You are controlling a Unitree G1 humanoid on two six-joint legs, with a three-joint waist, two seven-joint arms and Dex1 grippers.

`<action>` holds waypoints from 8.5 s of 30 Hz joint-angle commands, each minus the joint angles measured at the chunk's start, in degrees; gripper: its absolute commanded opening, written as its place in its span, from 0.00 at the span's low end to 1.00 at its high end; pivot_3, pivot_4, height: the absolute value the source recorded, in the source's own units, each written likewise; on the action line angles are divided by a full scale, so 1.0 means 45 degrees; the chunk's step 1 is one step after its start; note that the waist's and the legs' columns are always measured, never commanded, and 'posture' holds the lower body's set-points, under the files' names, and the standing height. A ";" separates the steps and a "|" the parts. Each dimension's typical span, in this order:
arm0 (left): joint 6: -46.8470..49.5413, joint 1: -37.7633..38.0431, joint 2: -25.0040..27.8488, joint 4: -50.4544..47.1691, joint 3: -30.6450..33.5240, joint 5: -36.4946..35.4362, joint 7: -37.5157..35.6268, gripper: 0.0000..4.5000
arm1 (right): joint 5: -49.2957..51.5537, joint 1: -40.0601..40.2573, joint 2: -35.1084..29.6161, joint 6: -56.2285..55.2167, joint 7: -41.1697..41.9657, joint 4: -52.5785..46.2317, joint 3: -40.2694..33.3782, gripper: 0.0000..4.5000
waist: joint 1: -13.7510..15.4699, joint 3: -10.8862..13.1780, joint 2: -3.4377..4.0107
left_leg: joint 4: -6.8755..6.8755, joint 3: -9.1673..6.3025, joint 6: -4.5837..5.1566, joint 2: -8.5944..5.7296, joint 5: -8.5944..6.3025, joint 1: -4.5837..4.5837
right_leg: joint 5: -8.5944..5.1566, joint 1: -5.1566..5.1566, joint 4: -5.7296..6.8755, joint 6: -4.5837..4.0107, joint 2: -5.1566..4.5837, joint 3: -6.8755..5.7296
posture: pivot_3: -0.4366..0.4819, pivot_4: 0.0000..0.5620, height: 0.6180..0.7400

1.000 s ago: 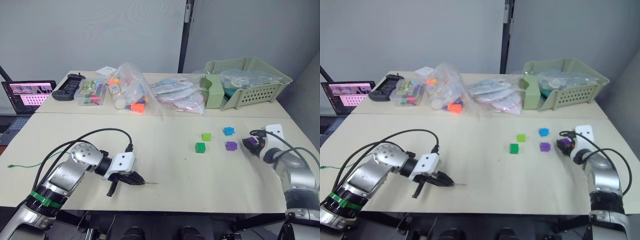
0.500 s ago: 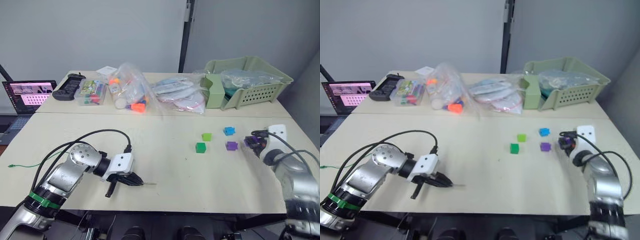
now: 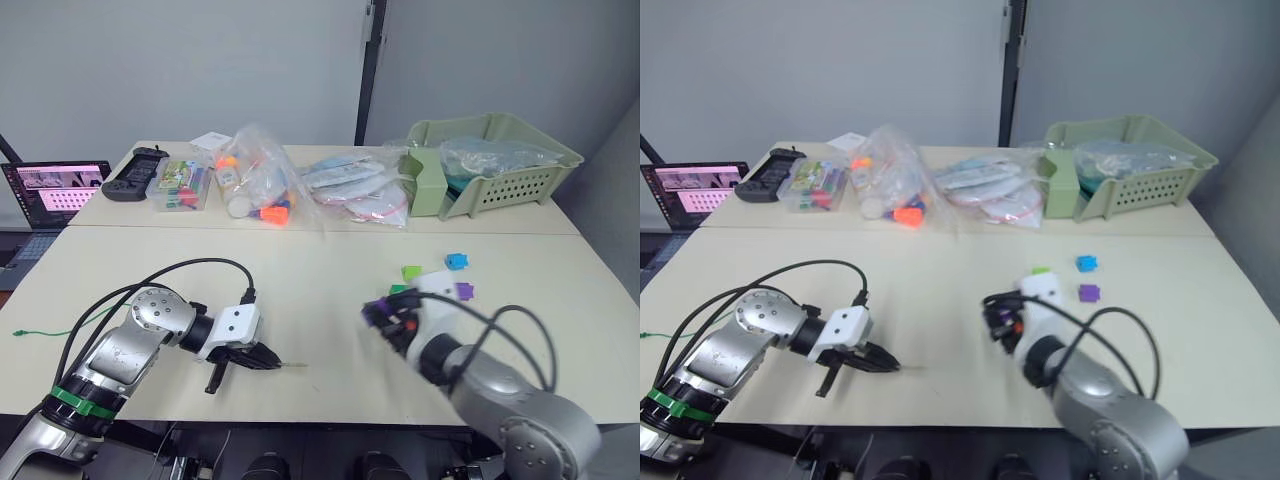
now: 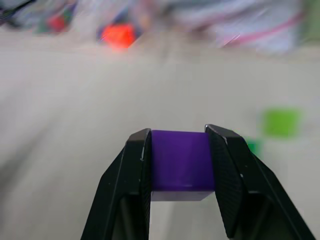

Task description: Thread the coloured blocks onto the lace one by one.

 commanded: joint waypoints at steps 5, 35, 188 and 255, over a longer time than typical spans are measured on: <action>0.0244 -0.0167 0.0116 -0.0527 0.0273 -0.0224 -0.0048 0.00 | -0.1312 0.0309 0.0799 -0.0014 -0.0674 0.1497 0.1667 0.25 | 0.0016 -0.0004 -0.0008 | 0.0001 0.0010 0.0000 -0.0001 0.0000 0.0015 | 0.0000 0.0011 -0.0006 0.0002 0.0003 -0.0004 | 0.48 0.27 1.00; 0.1703 0.0724 0.0787 -0.2291 0.1036 -0.0487 0.0846 0.00 | -0.2815 -0.2773 -0.8045 -1.0233 1.5260 0.7301 0.3521 0.99 | -0.0284 0.0015 -0.0046 | -0.0005 0.0097 0.0002 0.0008 -0.0001 0.0049 | -0.0009 0.0032 -0.0028 0.0012 0.0031 -0.0007 | 0.48 0.27 1.00; 0.5631 -0.2129 -0.0801 -0.3862 -0.2912 0.2732 0.3304 0.00 | -0.6466 -0.2795 -0.5643 -1.0392 1.4837 0.7897 0.5351 0.25 | 0.0101 0.0017 -0.0064 | 0.0049 0.0054 0.0014 0.0002 -0.0011 0.0045 | 0.0005 0.0040 0.0031 -0.0016 0.0049 -0.0018 | 0.48 0.27 1.00; -0.1410 -0.0586 -0.3374 0.1574 -0.0779 0.1015 0.2263 0.00 | -0.6029 -0.2314 -0.6294 -0.7703 1.3710 0.6481 0.5308 0.25 | 0.0145 0.0016 -0.0062 | 0.0049 0.0018 0.0014 -0.0009 -0.0011 0.0040 | 0.0006 0.0049 0.0016 -0.0016 0.0019 -0.0032 | 0.48 0.27 1.00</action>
